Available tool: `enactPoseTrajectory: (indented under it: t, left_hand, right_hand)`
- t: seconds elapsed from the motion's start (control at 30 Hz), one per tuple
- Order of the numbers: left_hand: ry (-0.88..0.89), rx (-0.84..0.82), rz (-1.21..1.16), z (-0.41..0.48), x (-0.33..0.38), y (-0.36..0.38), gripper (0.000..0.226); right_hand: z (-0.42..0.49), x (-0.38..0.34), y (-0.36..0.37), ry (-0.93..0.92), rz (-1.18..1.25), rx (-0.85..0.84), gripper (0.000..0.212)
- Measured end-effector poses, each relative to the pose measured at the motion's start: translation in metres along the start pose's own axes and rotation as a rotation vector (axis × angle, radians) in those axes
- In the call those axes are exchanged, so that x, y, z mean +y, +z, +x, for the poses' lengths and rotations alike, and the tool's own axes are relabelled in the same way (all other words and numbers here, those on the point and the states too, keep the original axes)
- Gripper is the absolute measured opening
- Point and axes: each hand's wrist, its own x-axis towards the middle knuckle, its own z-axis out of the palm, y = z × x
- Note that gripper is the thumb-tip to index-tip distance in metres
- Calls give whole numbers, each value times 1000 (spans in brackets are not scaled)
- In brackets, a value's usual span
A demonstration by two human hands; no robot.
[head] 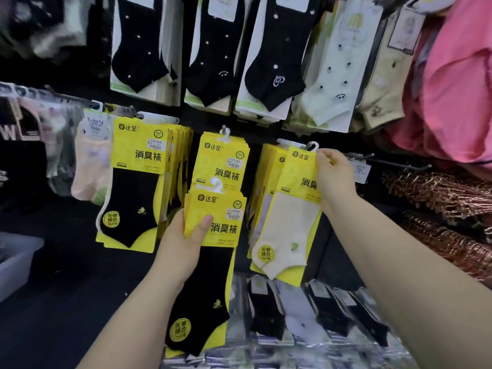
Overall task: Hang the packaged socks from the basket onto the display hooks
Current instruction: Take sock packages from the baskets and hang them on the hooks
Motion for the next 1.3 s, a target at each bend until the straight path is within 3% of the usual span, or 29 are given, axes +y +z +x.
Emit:
enactPoseTrajectory:
  t: [0.13,0.27,0.33,0.4,0.47,0.53,0.6,0.7,0.87,1.07,1.3]
  left_hand:
    - [-17,-44,-45,-1,6,12,23]
    - [13,-69,-47,-3,16,20,7]
    - [44,-93,-7,0,25,23,5]
    - [93,-125,29,5,35,27,3]
    - [135,-149,37,8,43,30,8]
    - [147,-160,20,7,44,32,11]
    - [133,-153,-22,3,42,32,11]
    - [109,-153,-74,-1,41,29,11]
    - [50,-185,-170,-6,36,31,19]
    - [35,-223,-175,-8,33,35,10]
    - [121,-96,87,2,26,32,10]
  right_hand:
    - [1,2,8,-28,-53,-47,18]
    - [1,3,1,15,-108,-16,20]
    - [-1,1,-4,56,-258,52,37]
    - [-13,-4,-8,-39,-390,75,41]
    - [-29,-9,-8,-178,-347,-104,31]
    - [-51,-17,-3,-170,-266,-370,28]
    - [-64,-17,5,-167,-317,-488,32]
    - [-74,-15,10,-189,-322,-434,31]
    - [-76,-8,4,-117,-79,-434,21]
    - [-65,3,-17,2,51,-440,20]
    - [-23,6,-31,112,98,-76,12]
